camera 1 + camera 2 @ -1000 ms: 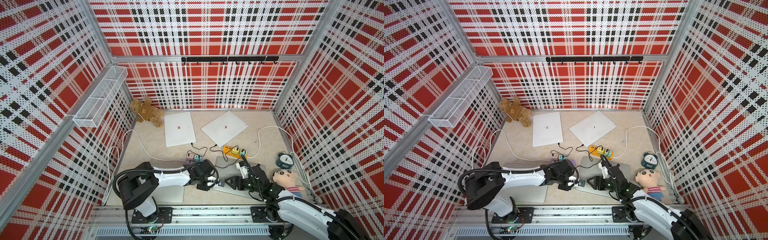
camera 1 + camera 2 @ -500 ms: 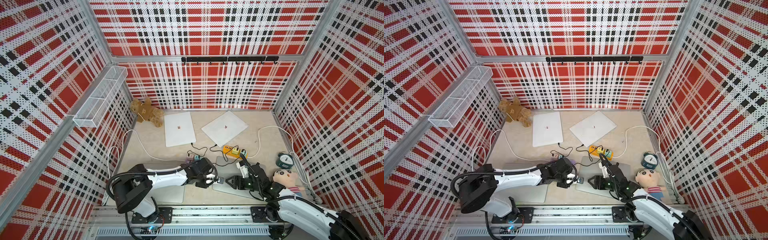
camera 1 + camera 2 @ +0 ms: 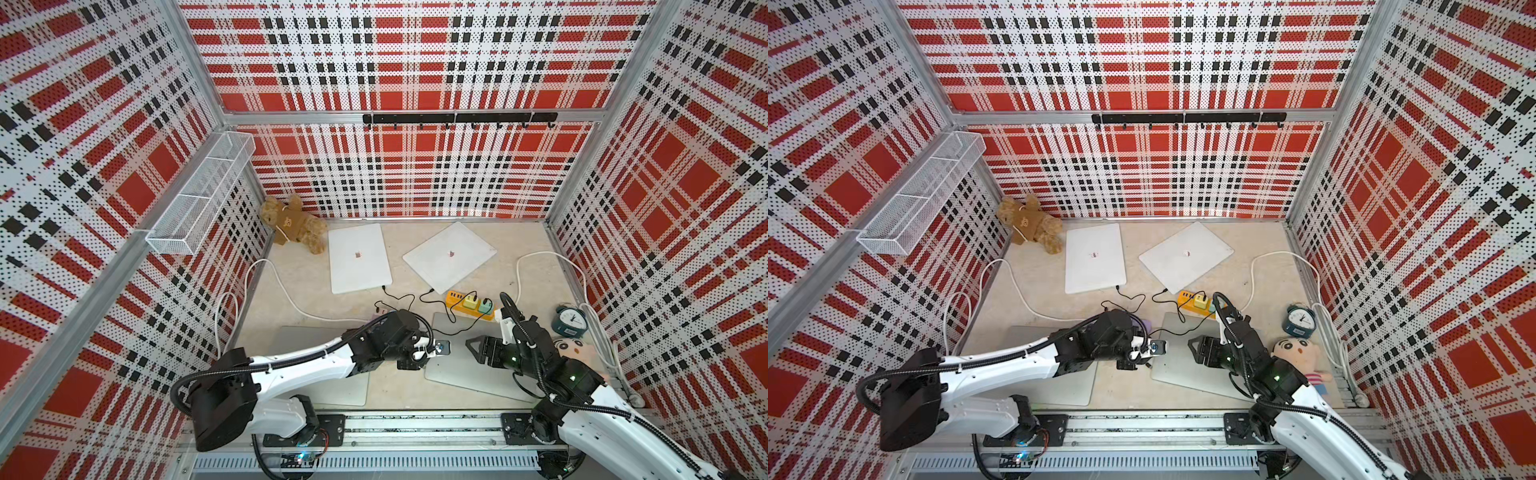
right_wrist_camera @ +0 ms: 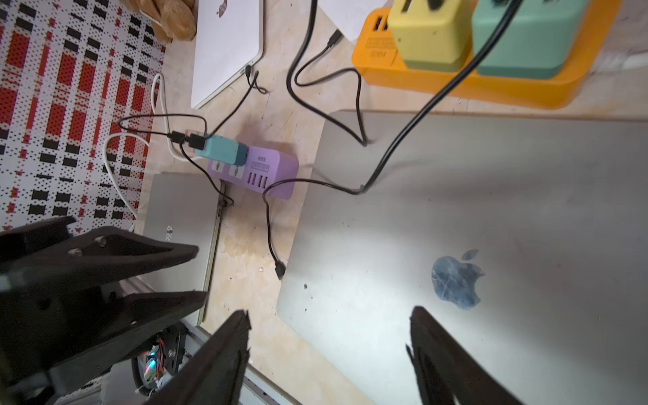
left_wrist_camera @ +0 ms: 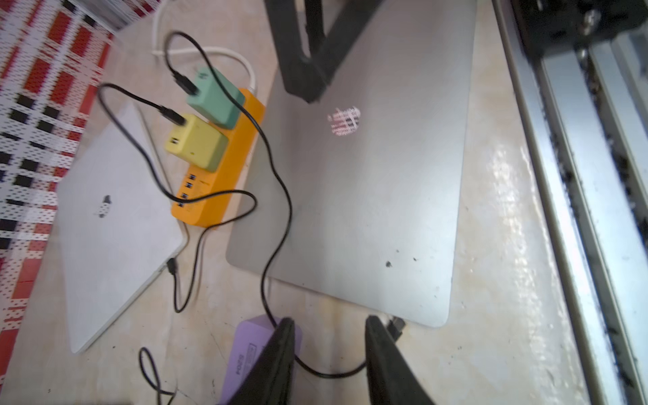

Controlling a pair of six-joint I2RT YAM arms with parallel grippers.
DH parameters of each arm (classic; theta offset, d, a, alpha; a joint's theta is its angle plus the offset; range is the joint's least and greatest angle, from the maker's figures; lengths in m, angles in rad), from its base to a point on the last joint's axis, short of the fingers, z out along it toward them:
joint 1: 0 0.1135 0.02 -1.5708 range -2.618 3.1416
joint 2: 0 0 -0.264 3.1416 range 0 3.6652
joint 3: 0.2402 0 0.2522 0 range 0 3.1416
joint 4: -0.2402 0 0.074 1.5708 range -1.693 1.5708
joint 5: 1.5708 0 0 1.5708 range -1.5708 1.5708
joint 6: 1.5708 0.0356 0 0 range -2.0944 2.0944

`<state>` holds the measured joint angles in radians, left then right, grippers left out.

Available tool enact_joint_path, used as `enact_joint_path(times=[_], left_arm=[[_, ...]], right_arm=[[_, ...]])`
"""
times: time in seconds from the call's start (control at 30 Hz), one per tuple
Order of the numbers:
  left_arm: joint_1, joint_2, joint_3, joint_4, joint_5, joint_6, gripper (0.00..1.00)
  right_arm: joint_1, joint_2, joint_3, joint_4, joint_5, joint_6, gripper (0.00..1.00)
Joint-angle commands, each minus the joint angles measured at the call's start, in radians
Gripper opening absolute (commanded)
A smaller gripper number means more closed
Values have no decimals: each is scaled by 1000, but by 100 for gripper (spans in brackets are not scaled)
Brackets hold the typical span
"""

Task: Unplug the laptop charger
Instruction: Place the charging cable at the center of the board, then remove the plug from the socket.

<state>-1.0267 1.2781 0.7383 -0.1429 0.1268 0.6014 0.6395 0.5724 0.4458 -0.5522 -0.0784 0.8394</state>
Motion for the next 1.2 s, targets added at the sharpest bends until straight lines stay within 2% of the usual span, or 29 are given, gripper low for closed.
enact_joint_path(times=[0.0, 0.17, 0.37, 0.53, 0.7, 0.87, 1.03, 1.17], left_arm=[[16, -86, -12, 202, 1, -243, 37], [43, -143, -9, 340, -60, -586, 32], [64, -128, 40, 374, -86, -831, 28], [129, -55, 119, 343, -43, -1012, 22], [203, 27, 194, 282, 4, -1092, 17], [257, 113, 228, 288, 52, -1170, 11], [276, 237, 292, 294, 123, -1203, 5], [282, 351, 340, 315, 193, -1231, 2]], right_arm=[[5, -9, 71, -65, 155, 37, 76], [6, 69, 200, -136, 303, 21, 80], [5, 110, 289, -210, 444, -2, 84], [5, 176, 323, -245, 481, 14, 83], [4, 233, 353, -249, 500, 17, 81], [-39, 329, 389, -239, 454, -13, 80], [-133, 392, 407, -208, 369, -57, 79], [-156, 415, 406, -171, 337, -73, 77]])
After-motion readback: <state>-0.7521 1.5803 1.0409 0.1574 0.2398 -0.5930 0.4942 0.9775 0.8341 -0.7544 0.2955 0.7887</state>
